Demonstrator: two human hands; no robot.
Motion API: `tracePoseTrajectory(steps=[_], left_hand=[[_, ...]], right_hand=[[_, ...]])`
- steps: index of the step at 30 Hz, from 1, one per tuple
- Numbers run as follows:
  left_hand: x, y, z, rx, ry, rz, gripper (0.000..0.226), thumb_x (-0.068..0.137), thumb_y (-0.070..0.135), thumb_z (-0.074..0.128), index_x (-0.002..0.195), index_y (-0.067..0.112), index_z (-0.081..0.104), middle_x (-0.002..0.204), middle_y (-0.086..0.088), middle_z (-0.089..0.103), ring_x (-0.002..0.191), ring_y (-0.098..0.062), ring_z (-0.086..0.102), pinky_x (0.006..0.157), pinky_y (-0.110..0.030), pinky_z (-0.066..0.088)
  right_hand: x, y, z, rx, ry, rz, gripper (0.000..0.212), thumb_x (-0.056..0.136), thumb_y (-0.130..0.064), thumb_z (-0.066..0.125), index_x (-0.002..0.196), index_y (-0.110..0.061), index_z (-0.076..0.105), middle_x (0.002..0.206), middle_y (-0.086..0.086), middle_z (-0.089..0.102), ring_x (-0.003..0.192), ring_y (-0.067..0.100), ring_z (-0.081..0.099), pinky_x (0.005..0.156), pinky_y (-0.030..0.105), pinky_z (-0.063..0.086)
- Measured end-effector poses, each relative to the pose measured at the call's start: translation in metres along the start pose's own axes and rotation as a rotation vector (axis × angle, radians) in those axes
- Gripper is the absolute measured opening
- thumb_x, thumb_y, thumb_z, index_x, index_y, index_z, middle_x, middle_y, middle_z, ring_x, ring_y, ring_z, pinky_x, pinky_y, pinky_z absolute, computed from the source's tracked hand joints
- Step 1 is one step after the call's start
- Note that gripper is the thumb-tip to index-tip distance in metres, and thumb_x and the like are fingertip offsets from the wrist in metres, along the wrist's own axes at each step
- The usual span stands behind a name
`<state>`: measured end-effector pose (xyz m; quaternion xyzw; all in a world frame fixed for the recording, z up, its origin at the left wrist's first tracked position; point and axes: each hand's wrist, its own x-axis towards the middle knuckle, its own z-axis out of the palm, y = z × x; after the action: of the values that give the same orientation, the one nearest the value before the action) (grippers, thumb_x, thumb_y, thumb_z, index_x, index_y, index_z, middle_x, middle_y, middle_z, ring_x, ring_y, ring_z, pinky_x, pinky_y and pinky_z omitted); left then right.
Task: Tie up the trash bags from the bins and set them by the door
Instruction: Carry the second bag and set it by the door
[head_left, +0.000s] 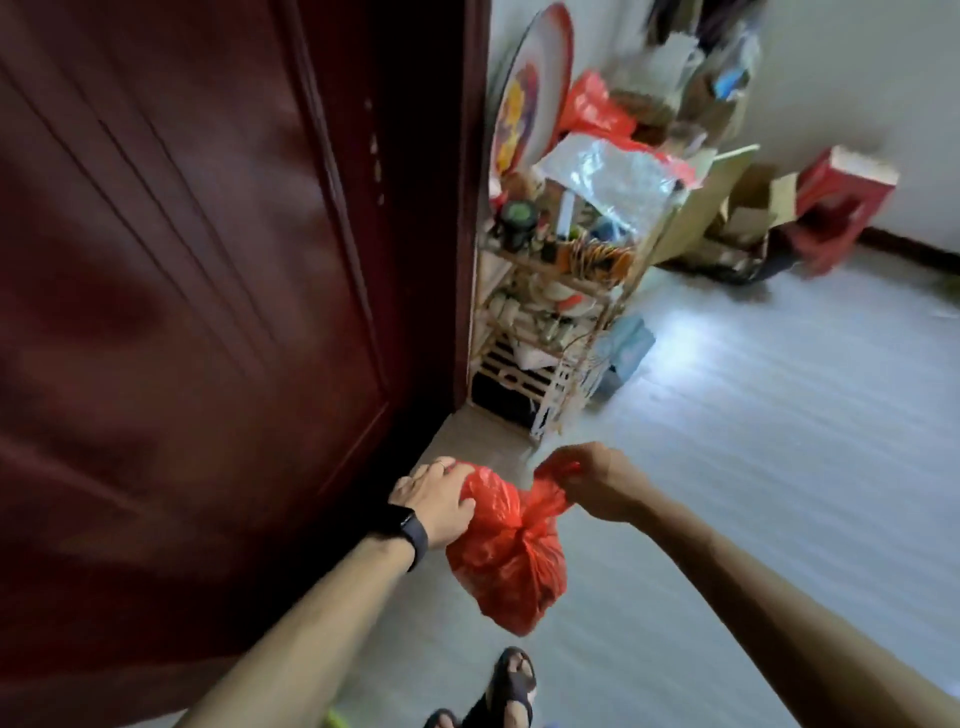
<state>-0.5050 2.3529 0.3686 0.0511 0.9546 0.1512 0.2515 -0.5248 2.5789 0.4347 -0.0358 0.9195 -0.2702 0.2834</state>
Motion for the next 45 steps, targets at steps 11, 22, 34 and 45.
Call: tracePoseTrajectory(steps=[11, 22, 34, 45], left_hand=[[0.045, 0.246, -0.143, 0.119, 0.276, 0.503, 0.048, 0.092, 0.044, 0.05, 0.139, 0.039, 0.045, 0.148, 0.005, 0.041, 0.133, -0.021, 0.042, 0.11, -0.038, 0.036], [0.157, 0.527, -0.122, 0.18, 0.168, 0.71, 0.05, 0.092, 0.047, 0.051, 0.14, 0.046, 0.037, 0.157, 0.006, 0.028, 0.138, -0.018, 0.037, 0.112, -0.04, 0.037], [0.288, 0.831, -0.068, 0.254, 0.079, 1.0, 0.047, 0.092, 0.044, 0.054, 0.138, 0.041, 0.042, 0.155, 0.0, 0.031, 0.138, -0.02, 0.037, 0.109, -0.04, 0.038], [0.463, 1.122, -0.049, 0.358, 0.092, 1.27, 0.05, 0.094, 0.043, 0.049, 0.143, 0.04, 0.04, 0.15, 0.003, 0.042, 0.138, -0.021, 0.037, 0.109, -0.036, 0.035]], right_hand=[[-0.125, 0.09, -0.193, 0.391, 0.846, 0.065, 0.035, 0.092, -0.016, 0.054, 0.112, -0.036, 0.074, 0.105, -0.009, 0.075, 0.09, 0.009, 0.068, 0.081, 0.024, 0.054], [-0.158, 0.303, -0.315, 0.673, 1.179, 0.177, 0.04, 0.088, -0.009, 0.051, 0.1, -0.041, 0.073, 0.07, -0.008, 0.069, 0.057, 0.016, 0.062, 0.064, 0.043, 0.057], [-0.204, 0.562, -0.47, 0.493, 1.25, 0.734, 0.039, 0.092, -0.049, 0.053, 0.074, -0.015, 0.061, 0.069, 0.003, 0.067, 0.072, 0.027, 0.064, 0.066, 0.036, 0.051], [-0.196, 0.764, -0.626, 1.071, 1.347, 0.699, 0.026, 0.093, -0.013, 0.058, 0.069, -0.006, 0.063, 0.061, 0.006, 0.057, 0.059, 0.022, 0.052, 0.06, 0.033, 0.042]])
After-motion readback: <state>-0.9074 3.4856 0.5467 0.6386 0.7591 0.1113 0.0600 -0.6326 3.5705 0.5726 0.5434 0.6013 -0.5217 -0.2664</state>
